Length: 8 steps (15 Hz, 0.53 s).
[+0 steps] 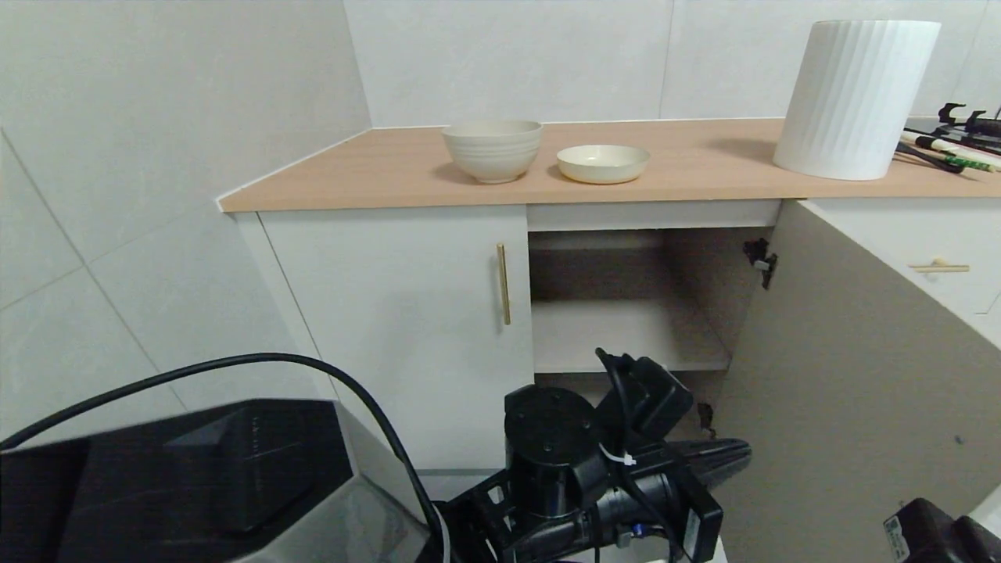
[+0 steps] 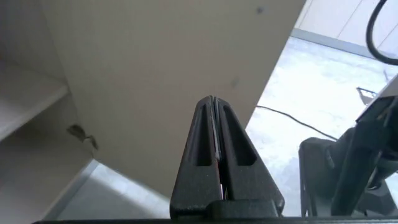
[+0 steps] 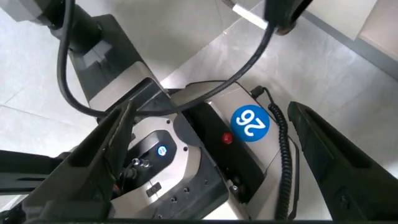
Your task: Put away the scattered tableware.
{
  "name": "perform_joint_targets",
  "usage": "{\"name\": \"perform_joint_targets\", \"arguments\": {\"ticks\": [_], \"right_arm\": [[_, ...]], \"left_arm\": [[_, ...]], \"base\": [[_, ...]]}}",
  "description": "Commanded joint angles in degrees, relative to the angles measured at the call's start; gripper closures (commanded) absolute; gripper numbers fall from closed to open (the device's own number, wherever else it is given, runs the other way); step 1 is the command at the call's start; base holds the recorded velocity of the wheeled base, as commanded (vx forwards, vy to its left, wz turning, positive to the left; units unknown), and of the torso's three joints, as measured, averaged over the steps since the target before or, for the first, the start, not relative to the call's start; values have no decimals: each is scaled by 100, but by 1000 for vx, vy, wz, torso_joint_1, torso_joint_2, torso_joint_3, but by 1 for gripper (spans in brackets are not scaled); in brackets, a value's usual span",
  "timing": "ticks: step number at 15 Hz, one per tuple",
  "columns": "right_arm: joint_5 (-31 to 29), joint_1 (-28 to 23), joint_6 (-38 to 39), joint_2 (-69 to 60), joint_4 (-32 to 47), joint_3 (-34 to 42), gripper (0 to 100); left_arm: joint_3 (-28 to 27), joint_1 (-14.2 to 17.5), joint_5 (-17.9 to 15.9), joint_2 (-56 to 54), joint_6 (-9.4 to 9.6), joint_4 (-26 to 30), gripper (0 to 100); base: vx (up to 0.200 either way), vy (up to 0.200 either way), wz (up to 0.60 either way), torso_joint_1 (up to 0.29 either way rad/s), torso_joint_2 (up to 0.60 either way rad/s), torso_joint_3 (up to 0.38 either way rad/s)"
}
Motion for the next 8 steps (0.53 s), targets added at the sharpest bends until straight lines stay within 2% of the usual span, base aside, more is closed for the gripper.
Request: {"name": "perform_joint_targets", "arguments": {"ticks": [1, 3, 6, 8], "right_arm": [[-14, -66, 8, 7, -8, -38, 0], [3, -382, 8, 77, -8, -152, 0], [-6, -936, 17, 332, -8, -478, 0], [-14, -1279, -1, 578, -8, -750, 0]], "left_arm": [[275, 310, 58, -332, 0, 99, 100], [644, 653, 58, -886, 0, 521, 100], [1057, 1224, 58, -2292, 53, 1954, 100], [1391, 1778, 58, -3259, 405, 2912, 100]], "base": [[0, 0, 0, 0, 0, 0], [0, 0, 0, 0, 0, 0], [0, 0, 0, 0, 0, 0], [0, 0, 0, 0, 0, 0]]}}
